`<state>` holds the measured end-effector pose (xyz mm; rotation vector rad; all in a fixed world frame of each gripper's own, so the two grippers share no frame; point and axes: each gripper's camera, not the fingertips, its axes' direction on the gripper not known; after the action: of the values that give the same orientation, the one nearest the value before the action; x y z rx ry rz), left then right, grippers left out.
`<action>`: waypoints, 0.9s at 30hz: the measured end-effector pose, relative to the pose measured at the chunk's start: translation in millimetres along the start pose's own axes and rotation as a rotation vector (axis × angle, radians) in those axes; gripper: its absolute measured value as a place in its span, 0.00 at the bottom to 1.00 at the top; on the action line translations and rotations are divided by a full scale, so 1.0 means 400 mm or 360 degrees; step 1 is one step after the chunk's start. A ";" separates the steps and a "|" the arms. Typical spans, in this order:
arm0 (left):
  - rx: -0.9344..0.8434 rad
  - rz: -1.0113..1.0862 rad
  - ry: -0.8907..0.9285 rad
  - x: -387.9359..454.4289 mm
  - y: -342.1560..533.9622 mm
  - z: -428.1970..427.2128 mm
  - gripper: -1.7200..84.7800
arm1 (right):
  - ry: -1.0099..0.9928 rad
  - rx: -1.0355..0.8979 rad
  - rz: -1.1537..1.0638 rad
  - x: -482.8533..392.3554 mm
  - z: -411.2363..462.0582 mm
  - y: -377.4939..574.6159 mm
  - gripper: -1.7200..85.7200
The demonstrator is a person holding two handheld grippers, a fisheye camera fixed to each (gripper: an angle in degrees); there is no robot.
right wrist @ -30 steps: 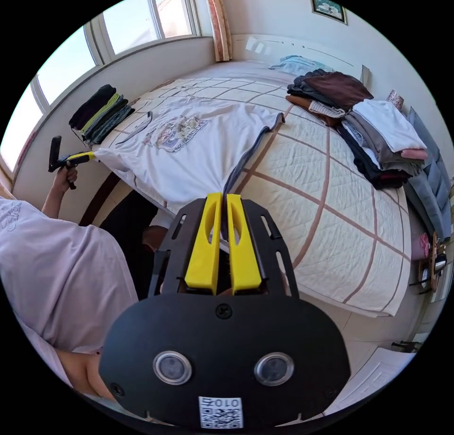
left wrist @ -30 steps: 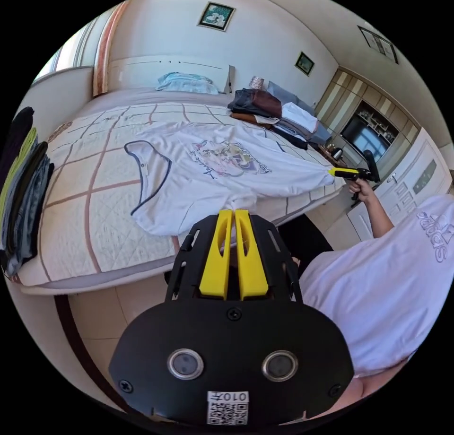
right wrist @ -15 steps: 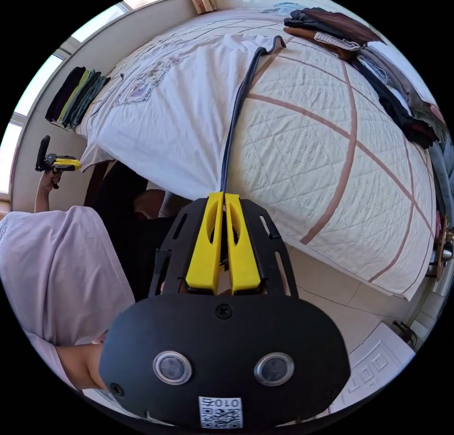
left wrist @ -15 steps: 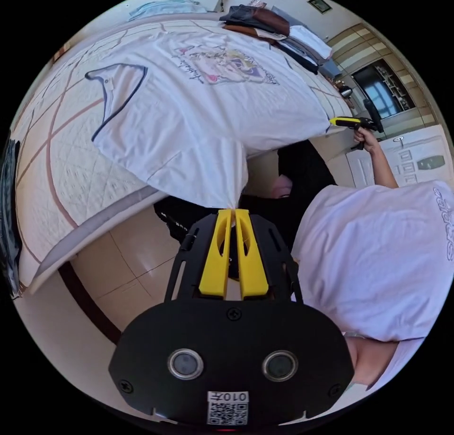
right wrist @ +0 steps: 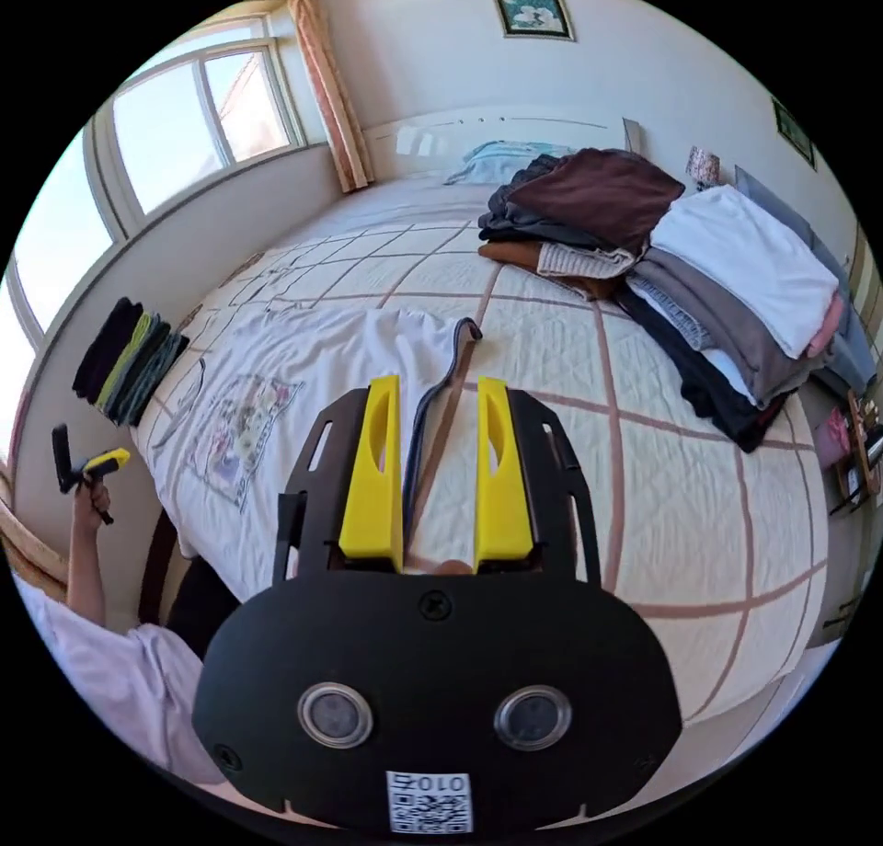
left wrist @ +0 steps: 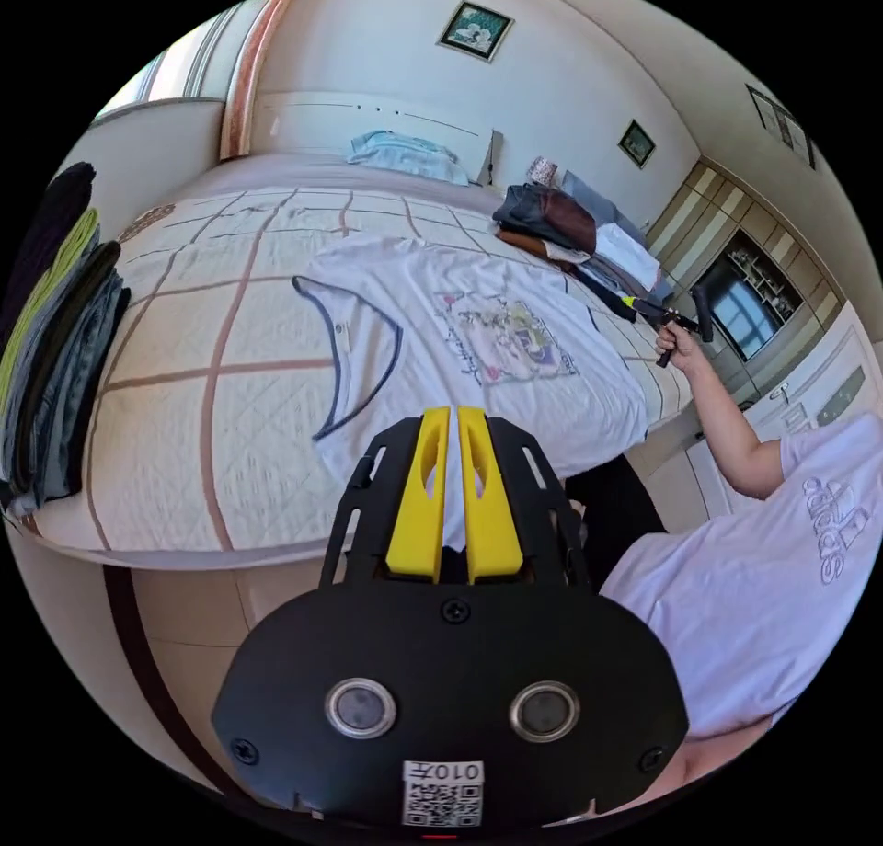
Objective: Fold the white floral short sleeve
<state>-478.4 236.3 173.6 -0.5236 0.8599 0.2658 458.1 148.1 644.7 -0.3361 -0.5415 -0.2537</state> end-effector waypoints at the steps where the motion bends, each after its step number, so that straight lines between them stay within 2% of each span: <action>1: 0.0050 0.0021 0.0028 0.013 -0.008 -0.006 0.02 | -0.0103 -0.0061 0.0090 0.031 0.054 -0.062 0.16; 2: 0.0131 0.0059 0.0020 0.040 -0.013 -0.021 0.02 | -0.0167 -0.0106 0.0140 0.049 0.082 -0.089 0.16; 4: 0.0121 0.0127 -0.0059 0.073 -0.007 -0.031 0.02 | -0.0400 -0.0331 0.0322 0.114 0.197 -0.173 0.15; 8: 0.0049 0.0068 -0.0148 0.077 0.063 -0.052 0.02 | -0.0425 -0.0461 0.0394 0.142 0.299 -0.220 0.11; 10: 0.0028 -0.0014 -0.0138 0.057 0.105 -0.055 0.02 | -0.0387 -0.0419 0.0334 0.129 0.303 -0.243 0.06; 15: -0.0071 -0.0166 -0.0114 0.020 0.184 -0.039 0.02 | -0.0127 -0.0231 0.0132 0.100 0.206 -0.302 0.04; 19: -0.0108 -0.0165 -0.0093 0.030 0.195 -0.018 0.02 | 0.0124 -0.0467 -0.0013 0.096 0.276 -0.274 0.06; 23: -0.0126 -0.0142 -0.0090 0.044 0.197 0.007 0.02 | 0.0334 -0.0274 -0.0137 0.063 0.225 -0.227 0.10; 24: -0.0133 -0.0153 -0.0099 0.044 0.200 0.016 0.02 | 0.0395 -0.0115 -0.0111 0.056 0.163 -0.209 0.11; 25: -0.0133 -0.0160 -0.0109 0.045 0.202 0.020 0.03 | 0.0406 0.0097 -0.0093 0.046 0.086 -0.175 0.12; 27: -0.0132 -0.0193 -0.0132 0.043 0.215 0.041 0.04 | 0.0211 0.0218 -0.0152 0.026 -0.011 -0.109 0.12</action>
<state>-493.7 317.9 140.6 -0.6355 0.7360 0.2114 454.6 105.0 657.3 -0.1595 -0.4420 -0.3273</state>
